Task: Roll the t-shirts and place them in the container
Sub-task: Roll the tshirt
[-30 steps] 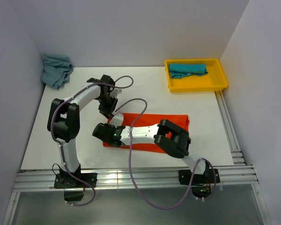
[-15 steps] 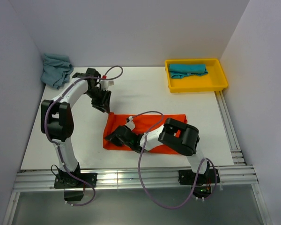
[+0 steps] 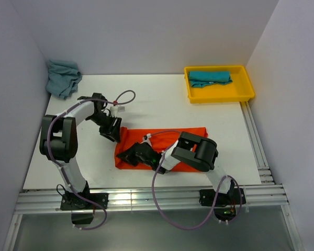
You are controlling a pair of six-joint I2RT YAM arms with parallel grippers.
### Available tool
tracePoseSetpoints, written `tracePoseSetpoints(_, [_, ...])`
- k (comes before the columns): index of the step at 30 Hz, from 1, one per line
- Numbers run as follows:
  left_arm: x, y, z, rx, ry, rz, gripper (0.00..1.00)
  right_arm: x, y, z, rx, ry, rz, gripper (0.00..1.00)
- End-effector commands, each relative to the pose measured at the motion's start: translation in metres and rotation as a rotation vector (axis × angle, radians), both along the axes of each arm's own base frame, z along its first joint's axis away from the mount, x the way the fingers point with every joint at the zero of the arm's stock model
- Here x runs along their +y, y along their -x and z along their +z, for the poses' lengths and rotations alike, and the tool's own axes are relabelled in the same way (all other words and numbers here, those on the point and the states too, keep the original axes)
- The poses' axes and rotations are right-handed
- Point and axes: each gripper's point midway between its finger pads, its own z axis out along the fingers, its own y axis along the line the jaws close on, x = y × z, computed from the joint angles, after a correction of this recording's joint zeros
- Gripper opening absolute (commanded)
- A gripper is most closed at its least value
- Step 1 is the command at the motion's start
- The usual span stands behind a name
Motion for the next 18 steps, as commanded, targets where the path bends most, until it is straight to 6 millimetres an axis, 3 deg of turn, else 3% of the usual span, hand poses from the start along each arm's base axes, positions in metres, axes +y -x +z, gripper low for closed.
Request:
tracePoseSetpoints(1, [-0.008,-0.014,-0.011,-0.073,0.051,-0.027,0.53,-0.018,0.012,-0.041,0.074,0.108,0.018,0.00])
tracePoseSetpoints(7, [-0.015,-0.026,-0.028,-0.051,0.069,0.021,0.53,-0.021,0.013,-0.043,0.080,0.095,0.018,0.00])
tracePoseSetpoints(12, [-0.021,-0.034,-0.036,-0.024,0.063,0.057,0.46,-0.022,0.015,-0.042,0.075,0.097,0.027,0.01])
tracePoseSetpoints(13, [-0.021,-0.034,-0.037,-0.020,0.057,0.065,0.43,-0.022,0.014,-0.042,0.066,0.106,0.027,0.05])
tracePoseSetpoints(15, [-0.020,-0.036,-0.037,-0.017,0.025,0.086,0.25,-0.025,0.014,-0.041,0.053,0.135,0.031,0.13])
tracePoseSetpoints(16, [-0.020,-0.036,-0.036,-0.018,0.015,0.093,0.17,-0.026,0.012,-0.039,0.042,0.147,0.022,0.23])
tracePoseSetpoints(18, [-0.015,-0.037,-0.039,-0.033,-0.054,0.117,0.12,-0.029,0.014,-0.035,0.027,0.188,0.021,0.32])
